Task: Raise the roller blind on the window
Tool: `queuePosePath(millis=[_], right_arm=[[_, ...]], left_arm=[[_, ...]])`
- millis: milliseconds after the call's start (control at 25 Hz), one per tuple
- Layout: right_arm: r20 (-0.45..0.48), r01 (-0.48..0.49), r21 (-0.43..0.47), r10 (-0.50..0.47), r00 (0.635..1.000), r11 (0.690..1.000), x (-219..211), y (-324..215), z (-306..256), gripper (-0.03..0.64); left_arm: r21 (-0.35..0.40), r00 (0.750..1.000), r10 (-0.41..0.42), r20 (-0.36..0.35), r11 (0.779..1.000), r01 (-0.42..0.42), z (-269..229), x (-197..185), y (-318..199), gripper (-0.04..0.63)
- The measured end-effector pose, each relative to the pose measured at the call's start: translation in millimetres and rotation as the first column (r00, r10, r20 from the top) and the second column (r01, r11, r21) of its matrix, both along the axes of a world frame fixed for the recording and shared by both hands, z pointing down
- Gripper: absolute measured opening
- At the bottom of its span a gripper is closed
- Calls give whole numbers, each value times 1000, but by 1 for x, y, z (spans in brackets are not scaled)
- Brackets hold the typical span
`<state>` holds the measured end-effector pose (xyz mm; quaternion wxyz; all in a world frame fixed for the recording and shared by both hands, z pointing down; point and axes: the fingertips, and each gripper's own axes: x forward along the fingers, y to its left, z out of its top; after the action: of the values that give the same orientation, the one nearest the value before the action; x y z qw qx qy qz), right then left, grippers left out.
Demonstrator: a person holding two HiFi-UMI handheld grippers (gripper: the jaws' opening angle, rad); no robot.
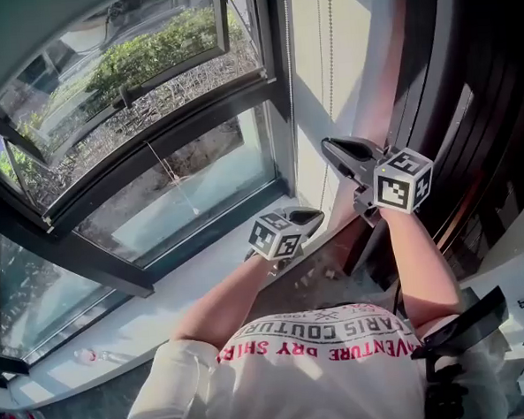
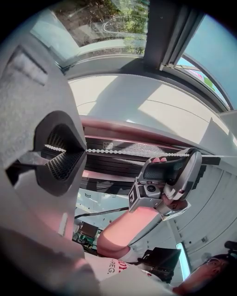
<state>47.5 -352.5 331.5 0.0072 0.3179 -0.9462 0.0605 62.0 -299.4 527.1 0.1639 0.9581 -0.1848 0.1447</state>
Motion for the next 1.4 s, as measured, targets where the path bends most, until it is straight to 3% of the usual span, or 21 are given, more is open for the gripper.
queuePosePath(millis=[560,720,880,1160,1400], right_arm=[[-45,0,-91,-4,999,996,3,14,62,11],[-49,-4,-89,-1,999,996,8,14,59,10],[-49,-9,-94,4,999,996,11,13,61,11],[-48,-15,-98,11,999,995,15,11,62,10],[-48,-9,-98,5,999,995,13,13,63,11]], left_arm=[[-98,997,38,66,995,-32,62,2,21,5],[-60,993,89,77,995,-84,59,7,25,6],[-28,993,36,109,999,-33,50,-6,18,8],[77,998,-50,-46,996,53,-33,-18,-10,54],[179,975,-59,-213,979,98,-144,-20,-37,67]])
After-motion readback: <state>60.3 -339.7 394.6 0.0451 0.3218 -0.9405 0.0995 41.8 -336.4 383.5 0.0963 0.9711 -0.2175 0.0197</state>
